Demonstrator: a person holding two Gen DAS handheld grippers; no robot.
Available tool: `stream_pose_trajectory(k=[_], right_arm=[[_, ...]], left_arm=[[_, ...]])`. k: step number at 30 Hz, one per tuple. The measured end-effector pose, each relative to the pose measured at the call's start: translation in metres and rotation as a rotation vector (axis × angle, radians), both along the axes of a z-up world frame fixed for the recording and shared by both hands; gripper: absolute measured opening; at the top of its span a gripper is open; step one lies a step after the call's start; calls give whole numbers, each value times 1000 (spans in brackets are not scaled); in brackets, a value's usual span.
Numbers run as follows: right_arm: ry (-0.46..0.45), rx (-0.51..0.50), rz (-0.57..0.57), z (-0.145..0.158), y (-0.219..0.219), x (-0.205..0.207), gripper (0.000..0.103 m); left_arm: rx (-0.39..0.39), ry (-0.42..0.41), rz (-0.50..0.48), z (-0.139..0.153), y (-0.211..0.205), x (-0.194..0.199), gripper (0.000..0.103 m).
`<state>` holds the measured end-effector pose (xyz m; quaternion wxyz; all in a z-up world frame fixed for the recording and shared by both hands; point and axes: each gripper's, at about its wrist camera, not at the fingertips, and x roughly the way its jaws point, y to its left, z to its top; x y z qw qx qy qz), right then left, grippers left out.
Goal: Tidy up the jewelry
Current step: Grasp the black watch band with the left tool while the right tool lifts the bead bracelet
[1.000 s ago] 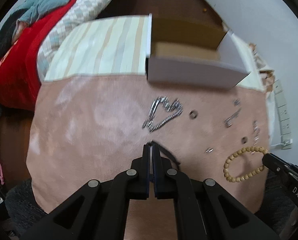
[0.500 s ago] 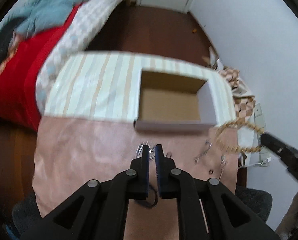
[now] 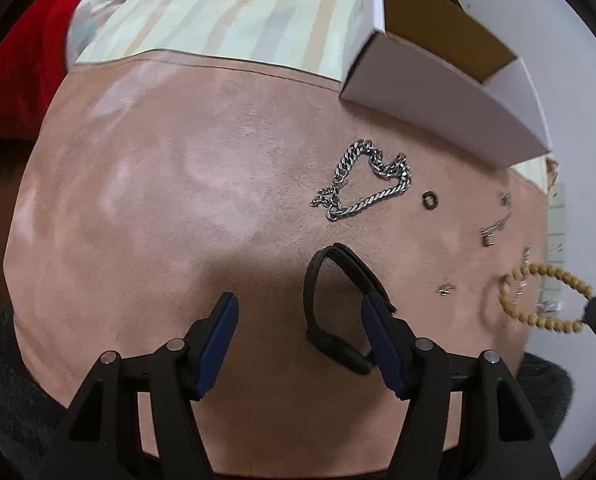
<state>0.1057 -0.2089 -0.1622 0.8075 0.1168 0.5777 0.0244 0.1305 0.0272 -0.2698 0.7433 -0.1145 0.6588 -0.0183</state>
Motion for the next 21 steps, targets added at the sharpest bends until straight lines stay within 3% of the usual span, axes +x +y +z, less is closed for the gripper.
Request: stream_pose_trajectory(k=[1, 3, 10, 18, 21], right_arm=[[5, -3, -4, -3, -1, -3, 9], [16, -8, -11, -8, -3, -7, 9], [10, -14, -18, -3, -5, -8, 9], [-97, 26, 36, 49, 2, 21, 9], [-139, 30, 68, 68, 10, 42, 9]], left_arm=[[12, -14, -20, -2, -5, 1, 30], [47, -22, -47, -6, -13, 2, 4], [42, -106, -60, 19, -18, 4, 1], [-18, -254, -79, 104, -16, 24, 1], [-28, -300, -102, 123, -12, 42, 1]])
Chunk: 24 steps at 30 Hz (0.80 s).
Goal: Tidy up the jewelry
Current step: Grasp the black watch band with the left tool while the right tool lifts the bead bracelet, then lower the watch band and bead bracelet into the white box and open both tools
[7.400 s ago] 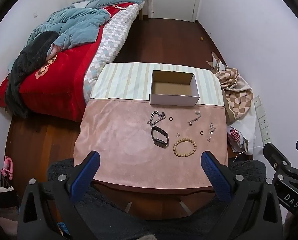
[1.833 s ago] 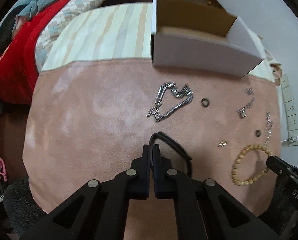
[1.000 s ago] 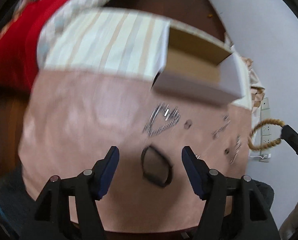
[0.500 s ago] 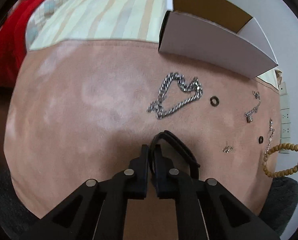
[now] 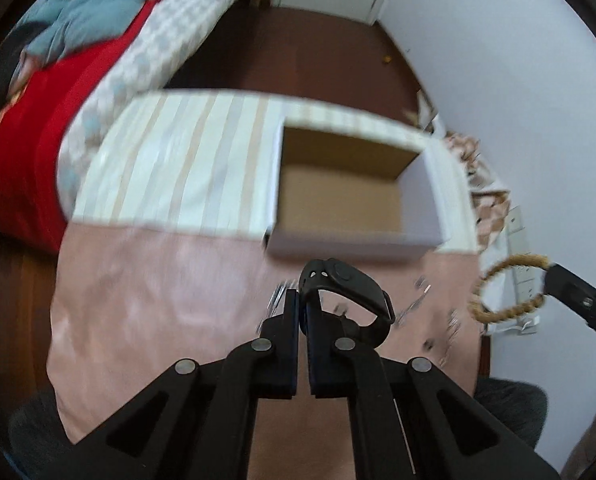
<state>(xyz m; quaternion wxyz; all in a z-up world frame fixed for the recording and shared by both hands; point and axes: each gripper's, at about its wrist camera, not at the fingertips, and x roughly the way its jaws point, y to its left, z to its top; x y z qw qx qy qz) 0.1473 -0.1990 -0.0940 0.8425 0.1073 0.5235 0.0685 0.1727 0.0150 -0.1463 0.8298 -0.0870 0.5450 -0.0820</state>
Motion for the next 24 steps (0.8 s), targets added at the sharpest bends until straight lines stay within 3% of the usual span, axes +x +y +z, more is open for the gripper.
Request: stream_pose_trajectory(k=[6, 12, 16, 21, 23, 24], right_arm=[[-38, -10, 43, 16, 18, 57, 9], [20, -28, 72, -9, 32, 109, 9], [61, -33, 85, -32, 37, 132, 9], [89, 19, 92, -46, 38, 153, 9], [142, 64, 108, -58, 37, 161, 10], [177, 70, 105, -66, 35, 164, 11]], left_arm=[[40, -15, -56, 4, -17, 55, 1], [55, 25, -75, -15, -21, 104, 2], [41, 69, -68, -24, -21, 126, 8], [25, 134, -37, -32, -21, 141, 9], [37, 128, -34, -31, -22, 141, 23], [43, 125, -33, -30, -23, 141, 48]])
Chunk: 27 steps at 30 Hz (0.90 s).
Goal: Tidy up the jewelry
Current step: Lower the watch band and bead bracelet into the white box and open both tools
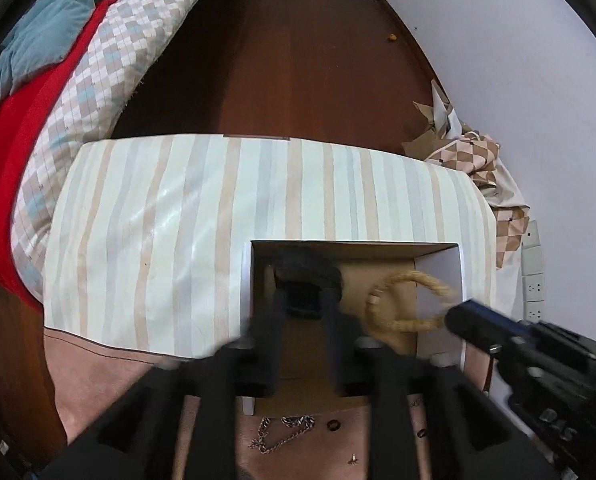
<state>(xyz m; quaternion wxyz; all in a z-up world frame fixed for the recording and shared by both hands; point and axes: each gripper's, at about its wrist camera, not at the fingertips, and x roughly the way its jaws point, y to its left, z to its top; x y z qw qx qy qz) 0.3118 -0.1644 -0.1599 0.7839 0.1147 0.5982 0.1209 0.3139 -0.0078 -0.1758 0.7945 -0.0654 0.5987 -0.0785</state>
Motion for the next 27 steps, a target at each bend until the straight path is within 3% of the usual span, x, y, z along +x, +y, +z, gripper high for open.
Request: stream_pose_trajectory(k=[1, 2, 3, 5, 8, 9, 10, 12, 14, 20, 27], right_arm=[[23, -3, 3, -6, -1, 2, 11], [38, -6, 4, -11, -4, 1, 18], [42, -12, 1, -13, -7, 0, 34], [33, -26, -7, -13, -13, -6, 49], [7, -68, -14, -6, -19, -17, 52], [-6, -101, -17, -4, -20, -21, 57], [-18, -137, -22, -3, -21, -24, 61], [-43, -222, -30, -2, -20, -32, 83], [-62, -277, -38, -3, -20, -39, 95], [-85, -366, -55, -13, -16, -56, 98], [-146, -394, -85, 10, -15, -77, 99]], left_arm=[[-2, -12, 1, 3, 0, -1, 75], [-1, -17, 4, 5, -1, -1, 82], [5, -30, 8, 8, -1, -3, 84], [12, -37, 10, 11, 0, -6, 84], [69, -65, 20, 16, 1, -13, 94], [94, -82, 28, 17, 2, -17, 102], [116, -102, 38, 18, 4, -23, 102], [148, -130, 55, 19, 6, -32, 102], [176, -146, 67, 17, 8, -41, 102], [215, -164, 96, 11, 14, -63, 103], [213, -193, 109, 27, 12, -90, 102]])
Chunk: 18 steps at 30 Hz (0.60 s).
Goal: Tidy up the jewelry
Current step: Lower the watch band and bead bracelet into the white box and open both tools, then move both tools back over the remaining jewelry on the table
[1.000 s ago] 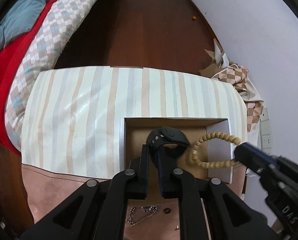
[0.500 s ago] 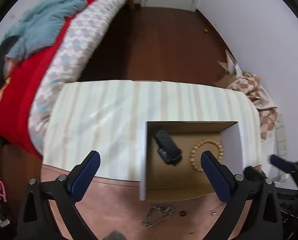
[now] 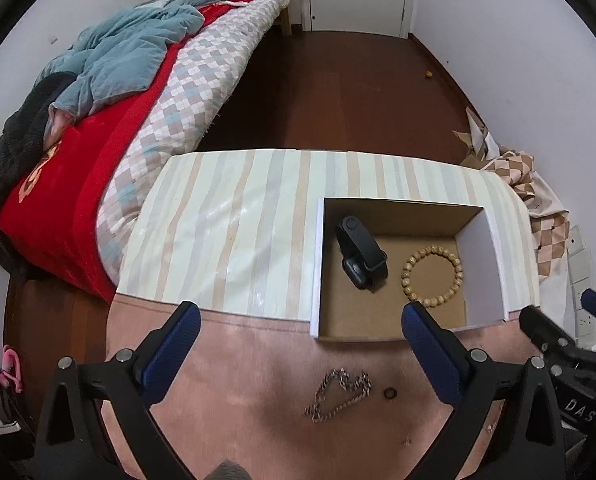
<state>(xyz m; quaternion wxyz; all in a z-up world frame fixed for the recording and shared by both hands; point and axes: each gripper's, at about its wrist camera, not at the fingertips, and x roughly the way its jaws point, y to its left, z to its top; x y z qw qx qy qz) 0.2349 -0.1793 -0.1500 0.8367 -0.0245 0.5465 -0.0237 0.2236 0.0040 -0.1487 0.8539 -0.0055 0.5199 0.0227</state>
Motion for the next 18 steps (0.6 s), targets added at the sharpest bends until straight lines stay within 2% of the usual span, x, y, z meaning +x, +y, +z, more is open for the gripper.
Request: stream_pose_trajectory(k=[9, 14, 18], right_arm=[[-130, -24, -23, 58, -1, -47, 99], [-220, -43, -40, 93, 0, -79, 99], [-266, -53, -54, 114, -1, -103, 99]], left_arm=[[-10, -120, 1, 51, -3, -48, 102], [-34, -157, -7, 75, -3, -74, 102], [-23, -188, -13, 89, -3, -93, 103]])
